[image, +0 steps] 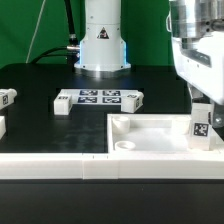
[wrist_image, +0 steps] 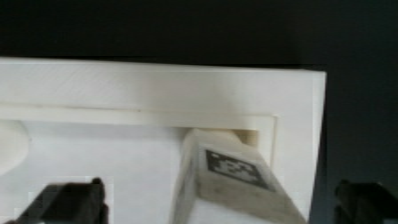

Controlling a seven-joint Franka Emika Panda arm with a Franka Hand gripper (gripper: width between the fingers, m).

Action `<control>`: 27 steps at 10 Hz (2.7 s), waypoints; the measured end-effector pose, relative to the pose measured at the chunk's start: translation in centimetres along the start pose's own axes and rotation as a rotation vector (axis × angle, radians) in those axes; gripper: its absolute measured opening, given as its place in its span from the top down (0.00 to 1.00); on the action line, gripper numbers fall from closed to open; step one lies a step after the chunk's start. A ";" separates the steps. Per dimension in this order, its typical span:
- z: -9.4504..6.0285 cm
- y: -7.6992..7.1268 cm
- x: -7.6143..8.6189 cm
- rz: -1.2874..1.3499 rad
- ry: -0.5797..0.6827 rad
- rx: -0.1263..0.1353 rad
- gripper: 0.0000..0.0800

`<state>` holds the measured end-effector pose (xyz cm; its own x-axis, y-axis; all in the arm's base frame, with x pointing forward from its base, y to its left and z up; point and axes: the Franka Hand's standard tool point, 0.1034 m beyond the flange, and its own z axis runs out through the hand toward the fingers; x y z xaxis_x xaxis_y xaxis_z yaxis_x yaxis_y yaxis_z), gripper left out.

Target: Assemble one leg

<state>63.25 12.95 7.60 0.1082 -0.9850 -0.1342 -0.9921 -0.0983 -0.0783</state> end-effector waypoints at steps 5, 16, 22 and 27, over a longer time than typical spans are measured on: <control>-0.1 -0.1 0.2 -0.539 0.003 -0.031 0.19; -0.5 -0.5 1.1 -1.138 0.069 -0.086 0.64; -0.8 0.1 3.1 -0.825 0.090 -0.050 0.64; -0.8 0.2 3.5 -0.796 0.096 -0.056 0.35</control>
Offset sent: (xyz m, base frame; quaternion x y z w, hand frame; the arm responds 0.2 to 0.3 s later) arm 0.0071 -0.0019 -0.0013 -0.0081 -0.0025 -0.2008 0.9796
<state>63.43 9.36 7.87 0.7813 -0.6236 0.0268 -0.6211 -0.7811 -0.0643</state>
